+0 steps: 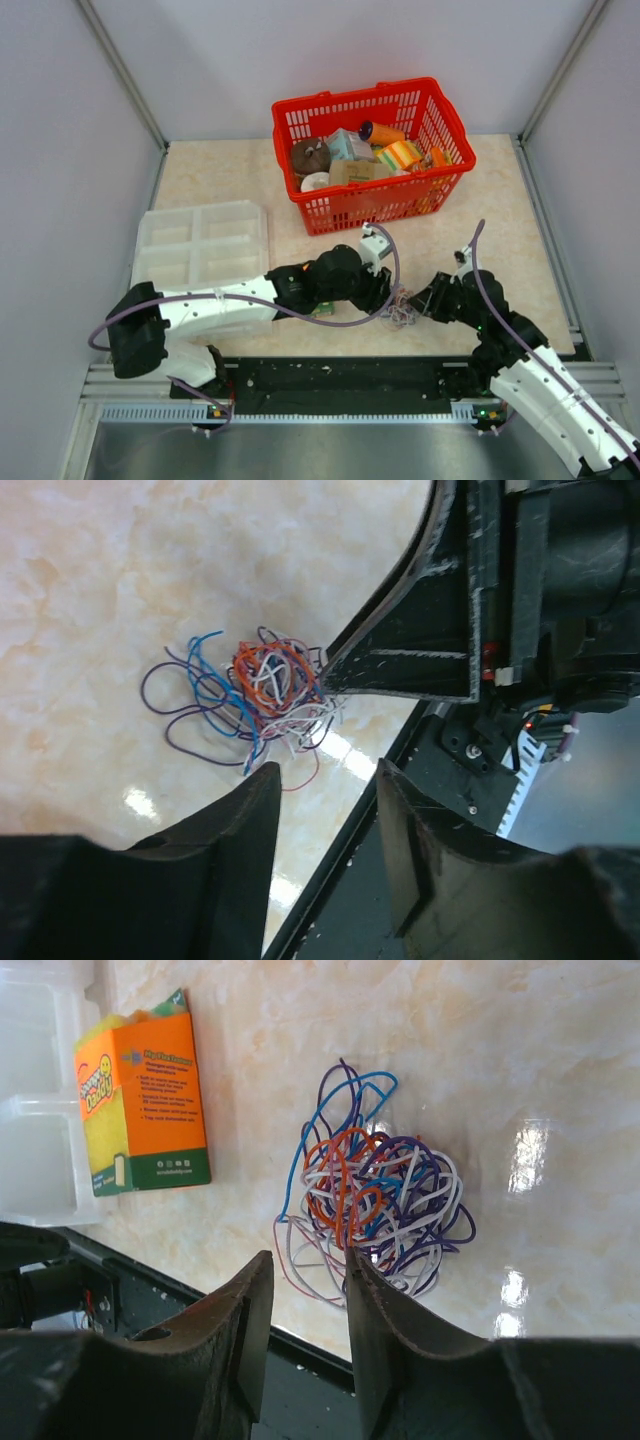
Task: Untangle the cables
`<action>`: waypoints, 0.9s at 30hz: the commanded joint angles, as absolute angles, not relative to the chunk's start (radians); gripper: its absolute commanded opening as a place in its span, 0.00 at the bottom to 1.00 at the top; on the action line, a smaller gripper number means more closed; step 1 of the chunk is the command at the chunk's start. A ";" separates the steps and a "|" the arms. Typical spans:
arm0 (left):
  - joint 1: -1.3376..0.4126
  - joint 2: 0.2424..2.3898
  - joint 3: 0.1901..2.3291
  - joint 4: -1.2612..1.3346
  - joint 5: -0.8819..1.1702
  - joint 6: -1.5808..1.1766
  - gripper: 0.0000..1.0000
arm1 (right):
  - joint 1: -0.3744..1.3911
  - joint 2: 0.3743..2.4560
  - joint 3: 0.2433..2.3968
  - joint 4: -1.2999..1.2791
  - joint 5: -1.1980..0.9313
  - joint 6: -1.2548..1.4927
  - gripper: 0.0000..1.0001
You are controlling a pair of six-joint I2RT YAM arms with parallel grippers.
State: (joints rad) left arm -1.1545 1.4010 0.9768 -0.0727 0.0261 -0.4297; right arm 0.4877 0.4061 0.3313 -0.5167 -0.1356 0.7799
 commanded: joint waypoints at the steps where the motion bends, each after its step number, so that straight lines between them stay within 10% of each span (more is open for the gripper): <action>1: -1.154 1.413 0.974 0.067 0.124 -0.483 0.51 | 0.482 0.466 0.379 -0.499 -0.193 0.727 0.35; 14: -1.150 1.670 1.068 0.005 0.141 -0.699 0.47 | 0.482 0.627 0.287 -0.367 -0.135 0.838 0.39; 22: -1.147 1.704 1.014 0.058 0.106 -0.883 0.48 | 0.482 0.617 0.204 -0.212 -0.233 0.900 0.03; 27: -1.146 1.703 1.017 0.042 0.063 -0.911 0.50 | 0.483 0.519 0.176 -0.218 -0.247 0.937 0.00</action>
State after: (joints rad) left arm -1.1526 1.7004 1.0134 0.0032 0.1104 -0.8532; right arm 0.4877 0.5884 0.1940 -0.2726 -0.2153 0.8940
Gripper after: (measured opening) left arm 0.495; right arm 0.018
